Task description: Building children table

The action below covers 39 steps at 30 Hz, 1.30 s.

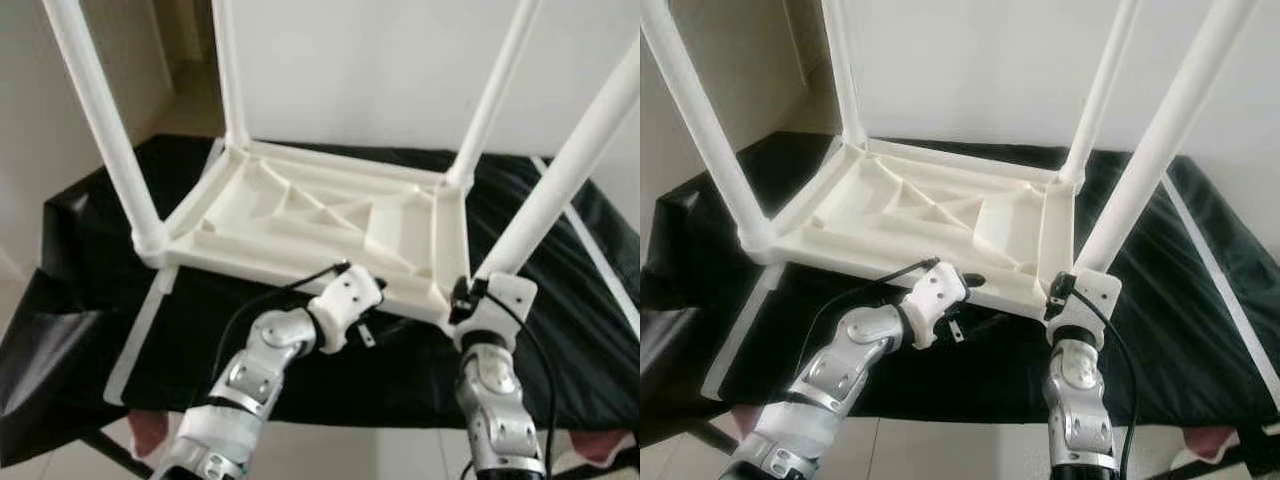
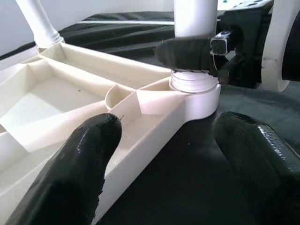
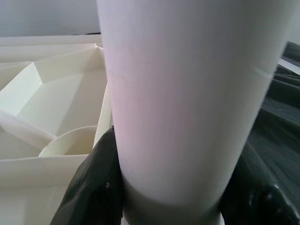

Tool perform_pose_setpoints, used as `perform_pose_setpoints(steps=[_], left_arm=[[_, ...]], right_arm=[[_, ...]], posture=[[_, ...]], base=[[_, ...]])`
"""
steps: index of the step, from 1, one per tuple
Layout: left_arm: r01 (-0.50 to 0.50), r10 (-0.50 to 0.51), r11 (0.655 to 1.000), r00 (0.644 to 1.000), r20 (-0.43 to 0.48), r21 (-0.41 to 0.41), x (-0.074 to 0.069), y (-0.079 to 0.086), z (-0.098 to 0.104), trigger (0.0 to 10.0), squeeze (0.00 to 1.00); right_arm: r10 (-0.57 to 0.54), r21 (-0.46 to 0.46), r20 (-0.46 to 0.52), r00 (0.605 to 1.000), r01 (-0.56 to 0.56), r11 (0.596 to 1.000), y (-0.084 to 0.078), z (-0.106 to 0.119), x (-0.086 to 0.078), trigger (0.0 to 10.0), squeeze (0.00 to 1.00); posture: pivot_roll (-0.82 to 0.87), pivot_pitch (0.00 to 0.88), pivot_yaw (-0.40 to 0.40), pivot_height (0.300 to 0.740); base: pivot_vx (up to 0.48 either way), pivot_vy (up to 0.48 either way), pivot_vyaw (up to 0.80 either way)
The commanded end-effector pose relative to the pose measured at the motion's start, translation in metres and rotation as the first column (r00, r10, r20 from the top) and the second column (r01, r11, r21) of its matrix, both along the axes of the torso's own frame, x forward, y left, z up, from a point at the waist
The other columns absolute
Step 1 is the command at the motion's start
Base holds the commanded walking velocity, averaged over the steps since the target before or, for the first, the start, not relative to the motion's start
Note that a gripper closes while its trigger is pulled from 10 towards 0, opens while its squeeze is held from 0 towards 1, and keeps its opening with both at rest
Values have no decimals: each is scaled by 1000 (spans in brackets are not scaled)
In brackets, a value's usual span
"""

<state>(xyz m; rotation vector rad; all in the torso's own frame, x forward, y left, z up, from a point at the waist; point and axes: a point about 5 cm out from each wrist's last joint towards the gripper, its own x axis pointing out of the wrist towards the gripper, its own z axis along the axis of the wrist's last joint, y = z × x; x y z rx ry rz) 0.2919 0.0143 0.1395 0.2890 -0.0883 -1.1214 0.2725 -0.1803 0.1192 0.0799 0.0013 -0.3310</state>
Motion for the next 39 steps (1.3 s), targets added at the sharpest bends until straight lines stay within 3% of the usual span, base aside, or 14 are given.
perform_pose_setpoints(steps=[1,5,6,7,14,21,22,24,25,33,39], left_arm=[[-89,89,996,996,21,-11,5,4,1,10000,0],[-90,91,996,996,26,-19,3,3,2,10000,0],[-90,91,996,996,26,-20,2,2,2,10000,0],[-90,91,996,996,26,-24,1,1,2,10000,0],[-94,95,995,995,20,-43,-1,-3,2,10000,0],[-98,99,995,995,24,-37,-1,3,3,10000,0],[-100,101,994,995,24,-35,-1,4,3,10000,0],[-101,102,994,995,24,-34,0,5,3,10000,0],[-99,100,995,995,25,-33,-1,5,4,10000,0],[-99,100,995,994,39,-20,0,4,6,10000,0],[-109,109,994,994,24,-5,1,5,5,10000,0]], right_arm=[[8,-4,-71,997,-8,1000,3,-13,0,10000,0],[2,-11,-64,998,-2,1000,5,-11,0,10000,0],[0,-16,-63,998,-1,1000,5,-10,-1,10000,361],[6,-18,-56,998,-7,1000,6,-9,-1,10000,1000],[61,-31,-3,998,-61,998,4,1,1,10000,1000],[158,-38,29,987,-157,987,2,5,-1,10000,988],[191,-40,33,981,-190,981,2,5,-2,10000,635],[210,-38,39,977,-209,977,3,6,-2,10000,635],[244,-54,57,968,-241,969,2,9,-4,10000,0],[289,-81,80,954,-283,956,-13,13,-11,10000,0],[456,-147,60,888,-445,884,-26,13,-16,10000,0]], posture=[[-4,0,-58,740],[-7,0,-65,740],[-10,0,-72,740],[-11,0,-77,740],[-2,0,-99,740],[10,0,-96,740],[10,0,-90,740],[10,0,-90,740],[11,0,-82,740],[18,0,-61,740],[10,0,-37,740]], base=[[0,0,0],[0,0,0],[0,0,0],[0,0,0],[0,0,0],[0,0,0],[0,0,0],[0,0,0],[0,0,0],[0,0,0],[0,0,0]])
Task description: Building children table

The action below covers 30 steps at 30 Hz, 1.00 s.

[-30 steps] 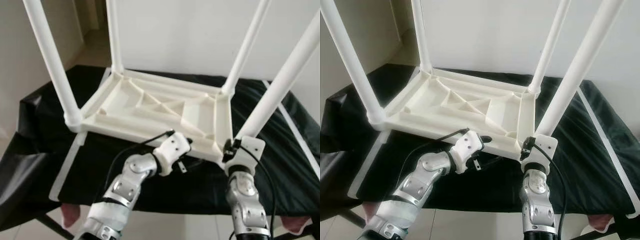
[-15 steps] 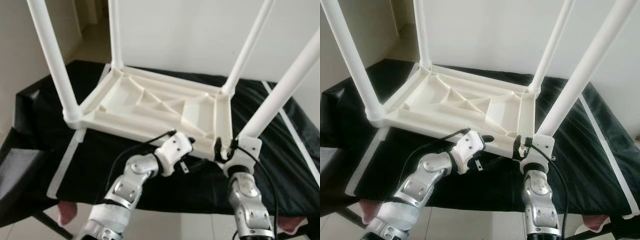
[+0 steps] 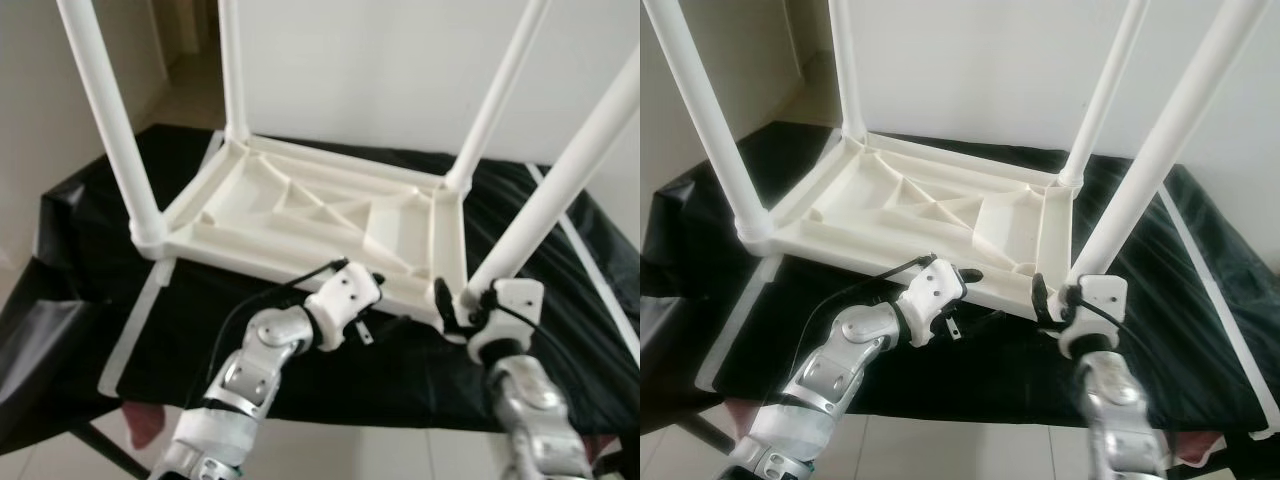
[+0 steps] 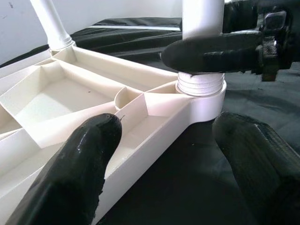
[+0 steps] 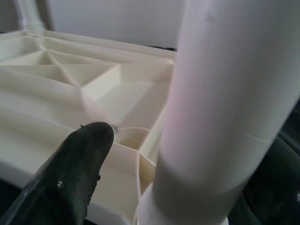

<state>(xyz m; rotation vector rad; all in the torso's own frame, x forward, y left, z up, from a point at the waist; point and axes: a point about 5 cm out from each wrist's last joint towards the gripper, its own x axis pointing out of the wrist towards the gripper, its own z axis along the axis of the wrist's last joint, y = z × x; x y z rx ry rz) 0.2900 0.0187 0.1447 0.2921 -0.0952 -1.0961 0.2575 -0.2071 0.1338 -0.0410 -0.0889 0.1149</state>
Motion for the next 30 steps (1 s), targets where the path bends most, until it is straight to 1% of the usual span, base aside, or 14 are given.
perform_pose_setpoints(steps=[1,2,4,8,12,16,18,22,25,26,27,28,29,30], left_arm=[[-76,76,997,997,17,4,1,0,-1,10000,0],[-76,76,997,997,17,4,1,0,-1,10000,0],[-77,77,997,997,14,10,1,0,-3,10000,0],[-76,76,997,997,-14,4,1,-2,-3,10000,0],[-41,41,999,999,-24,-4,-2,-9,-2,10000,0],[-38,38,999,999,-21,0,-2,-10,-3,10000,0],[-33,33,999,999,-15,7,-4,-8,-4,10000,0],[-18,18,1000,1000,-19,9,-7,-5,-5,10000,0],[-18,18,1000,1000,-19,9,-7,-5,-5,10000,0],[-6,6,1000,1000,-29,15,-9,-4,-6,10000,0],[-6,6,1000,1000,-29,15,-9,-4,-6,10000,0],[3,-2,1000,999,-42,19,-9,-3,-8,10000,0],[3,-2,1000,999,-42,19,-9,-3,-8,10000,0],[10,-8,999,999,-40,37,-8,0,-9,10000,0]], right_arm=[[94,-3,-19,995,-94,996,-3,-3,-3,10000,0],[94,-3,-19,995,-94,996,-3,-3,-3,10000,0],[162,-35,-39,986,-163,986,-6,-3,-4,10000,0],[221,-77,-72,973,-227,971,-10,-6,-2,10000,0],[278,-111,-116,953,-291,950,-16,-8,5,10000,0],[286,-123,-125,950,-301,946,-18,-8,6,10000,0],[280,-135,-137,950,-298,945,-25,-10,7,10000,0],[287,-147,-140,948,-306,941,-31,-10,11,10000,0],[287,-147,-140,948,-306,941,-31,-10,11,10000,0],[296,-156,-145,944,-317,935,-31,-10,12,4824,0],[296,-156,-145,944,-317,935,-31,-10,12,4824,0],[302,-165,-149,942,-325,931,-31,-11,14,1569,0],[302,-165,-149,942,-325,931,-31,-11,14,1569,0],[304,-168,-148,941,-327,930,-30,-11,17,0,0]], posture=[[8,0,-32,740],[8,0,-32,740],[4,0,-26,740],[-11,0,-12,740],[-20,0,-6,740],[-20,0,-5,740],[-12,0,-2,740],[-2,0,9,740],[-2,0,9,740],[0,0,12,740],[0,0,12,740],[0,0,13,740],[0,0,13,740],[7,0,14,740]], base=[[0,0,0],[0,0,0],[0,0,0],[0,0,0],[0,0,0],[0,0,0],[0,0,0],[0,0,0],[0,0,0],[0,0,0],[0,0,0],[0,0,0],[0,0,0],[0,0,0]])
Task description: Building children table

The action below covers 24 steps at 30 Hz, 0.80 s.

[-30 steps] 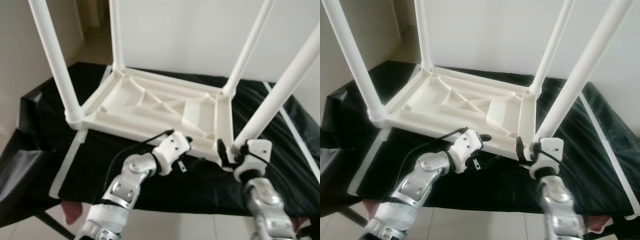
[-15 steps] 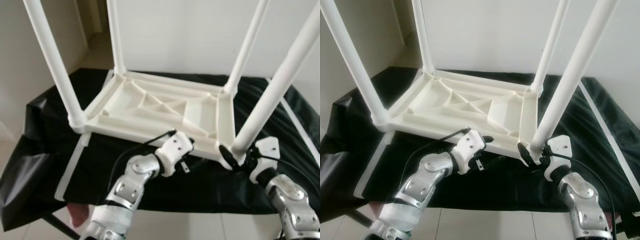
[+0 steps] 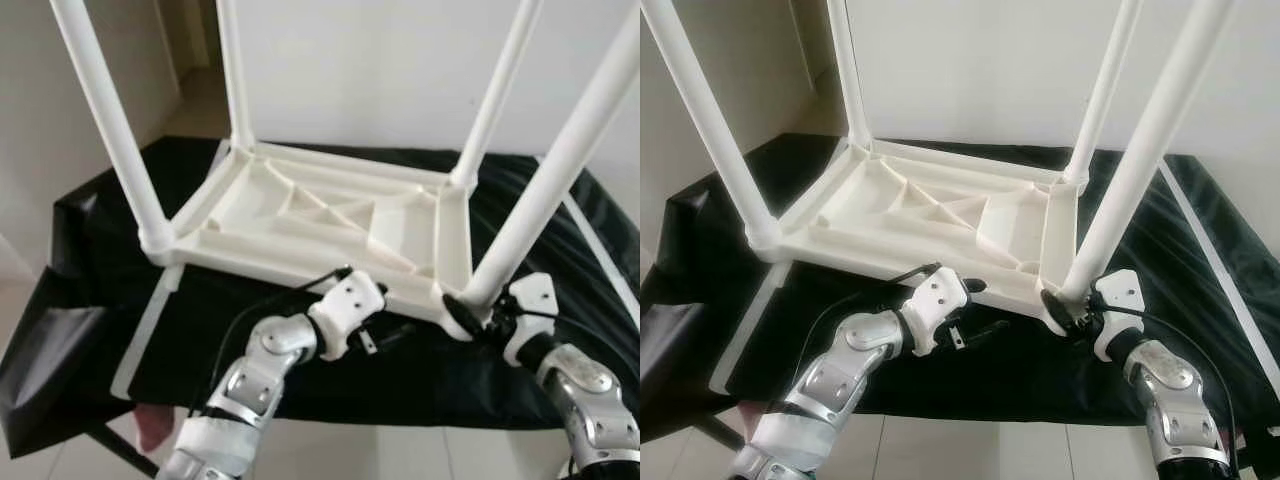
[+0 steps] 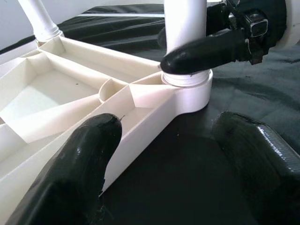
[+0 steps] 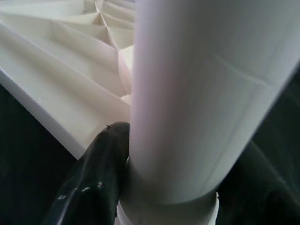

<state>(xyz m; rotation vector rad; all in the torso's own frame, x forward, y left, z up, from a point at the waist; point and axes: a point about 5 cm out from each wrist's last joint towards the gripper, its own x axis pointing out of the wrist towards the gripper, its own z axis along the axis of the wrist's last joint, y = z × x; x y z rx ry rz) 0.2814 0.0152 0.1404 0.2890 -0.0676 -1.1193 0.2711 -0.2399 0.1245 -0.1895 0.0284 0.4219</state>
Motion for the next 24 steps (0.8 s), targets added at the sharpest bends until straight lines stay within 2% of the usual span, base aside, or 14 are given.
perform_pose_setpoints(steps=[1,4,9,10,18,19,20,22,23,24], left_arm=[[-9,10,1000,1000,-13,25,1,3,-4,10000,0],[-14,14,999,1000,-7,48,6,5,-5,10000,0],[-10,10,999,1000,-4,46,6,1,-5,10000,0],[-8,8,999,1000,-2,45,6,0,-4,10000,0],[3,-3,999,1000,0,49,5,-2,-5,10000,0],[1,0,999,1000,-7,47,3,-2,-6,10000,0],[1,0,999,1000,-7,47,3,-2,-6,10000,0],[1,0,999,1000,-14,50,1,-2,-9,10000,0],[1,0,999,1000,-14,50,1,-2,-9,10000,0],[3,-2,999,1000,-14,49,0,-2,-10,10000,0]], right_arm=[[27,-23,-6,1000,-27,999,2,-1,4,0,0],[34,-33,-3,999,-34,999,0,-1,7,0,0],[13,-17,-8,1000,-13,1000,-5,-1,6,0,0],[5,-3,-15,1000,-5,1000,-6,-2,5,10000,0],[-67,74,-11,998,68,995,-4,-3,0,10000,0],[-162,94,-8,987,162,982,0,-5,0,10000,0],[-162,94,-8,987,162,982,0,-5,0,10000,0],[-253,98,-19,967,254,962,4,-10,1,10000,0],[-253,98,-19,967,254,962,4,-10,1,10000,0],[-299,112,-23,954,300,947,7,-12,1,10000,0]], posture=[[7,0,14,740],[-1,0,14,740],[-14,0,19,740],[-21,0,22,740],[-45,0,30,740],[-46,0,32,740],[-46,0,32,740],[-47,0,27,740],[-47,0,27,740],[-45,0,20,740]], base=[[0,0,0],[0,0,0],[0,0,0],[0,0,0],[0,0,0],[0,0,0],[0,0,0],[0,0,0],[0,0,0],[0,0,0]])
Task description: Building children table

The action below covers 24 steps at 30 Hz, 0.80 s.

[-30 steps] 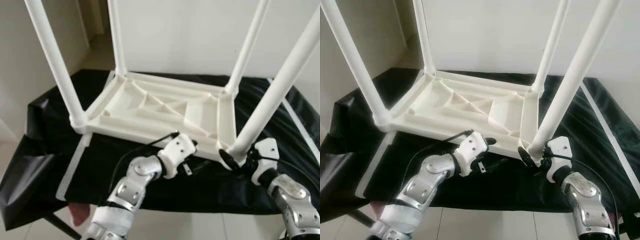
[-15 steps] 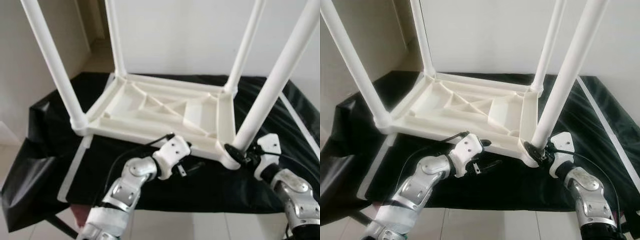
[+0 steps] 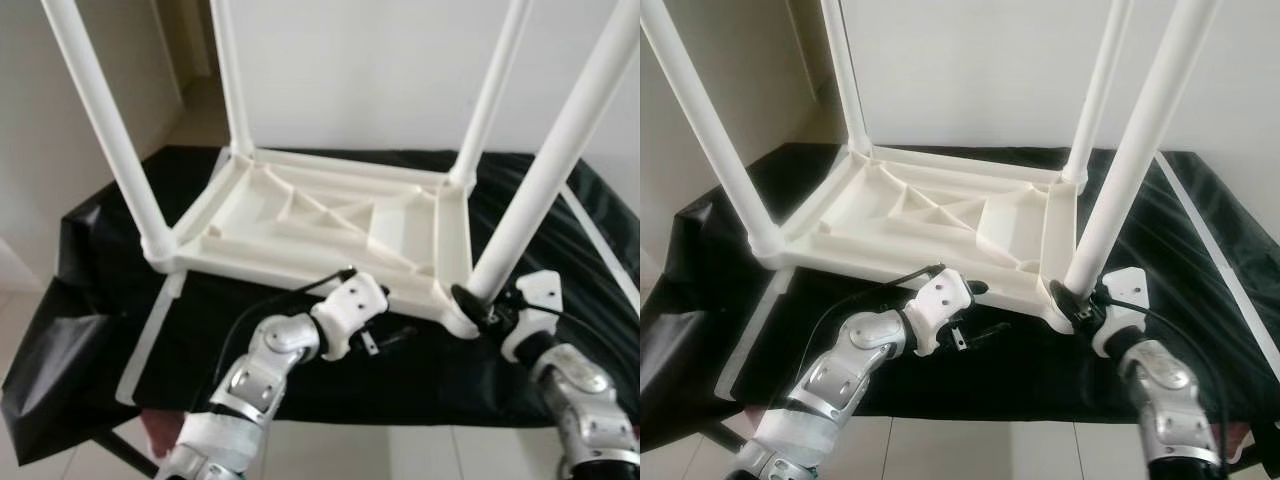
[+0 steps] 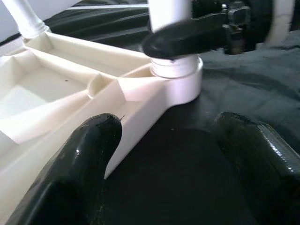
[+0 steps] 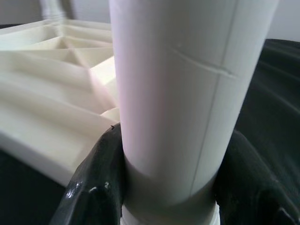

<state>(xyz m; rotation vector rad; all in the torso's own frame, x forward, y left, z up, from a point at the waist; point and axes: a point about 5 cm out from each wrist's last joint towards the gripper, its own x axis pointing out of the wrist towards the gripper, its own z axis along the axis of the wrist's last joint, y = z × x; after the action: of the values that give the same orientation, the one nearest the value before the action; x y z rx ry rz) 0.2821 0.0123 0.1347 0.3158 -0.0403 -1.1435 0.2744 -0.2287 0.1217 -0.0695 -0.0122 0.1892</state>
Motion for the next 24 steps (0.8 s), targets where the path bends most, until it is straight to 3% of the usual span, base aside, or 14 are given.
perform_pose_setpoints(steps=[1,5,11,12,15,16,17,21,24], left_arm=[[-18,18,1000,1000,-4,10,-1,1,-4,10000,0],[-24,24,1000,1000,-2,13,0,1,-4,10000,0],[-31,31,1000,999,-13,-2,-2,-1,-3,10000,0],[-30,30,1000,999,-15,-1,-4,0,-5,10000,0],[-31,31,1000,999,-18,-1,-4,1,-5,10000,0],[-39,39,999,999,-22,-3,-4,3,-6,10000,0],[-39,39,999,999,-22,-3,-4,3,-6,10000,0],[-61,61,998,998,-22,-11,0,6,-4,10000,0],[-65,65,998,998,-18,-24,0,6,-2,10000,0]], right_arm=[[-79,5,-44,996,80,997,-2,-9,-4,10000,0],[-87,14,-47,995,88,996,3,-10,-6,10000,0],[-215,67,-57,975,219,973,11,-10,-13,10000,0],[-288,99,-75,955,294,951,13,-12,-16,10000,0],[-357,127,-85,930,365,922,14,-12,-18,10000,0],[-421,143,-103,901,433,890,18,-14,-21,10000,0],[-421,143,-103,901,433,890,18,-14,-21,10000,0],[-541,176,-126,832,555,813,30,-17,-26,10000,0],[-546,188,-133,827,562,806,39,-17,-26,10000,0]], posture=[[-45,0,18,740],[-45,0,18,740],[-51,0,9,740],[-51,0,5,740],[-53,0,0,740],[-59,0,-1,740],[-59,0,-1,740],[-54,0,-3,740],[-54,0,-1,740]], base=[[0,0,0],[0,0,0],[0,0,0],[0,0,0],[0,0,0],[0,0,0],[0,0,0],[0,0,0],[0,0,0]])
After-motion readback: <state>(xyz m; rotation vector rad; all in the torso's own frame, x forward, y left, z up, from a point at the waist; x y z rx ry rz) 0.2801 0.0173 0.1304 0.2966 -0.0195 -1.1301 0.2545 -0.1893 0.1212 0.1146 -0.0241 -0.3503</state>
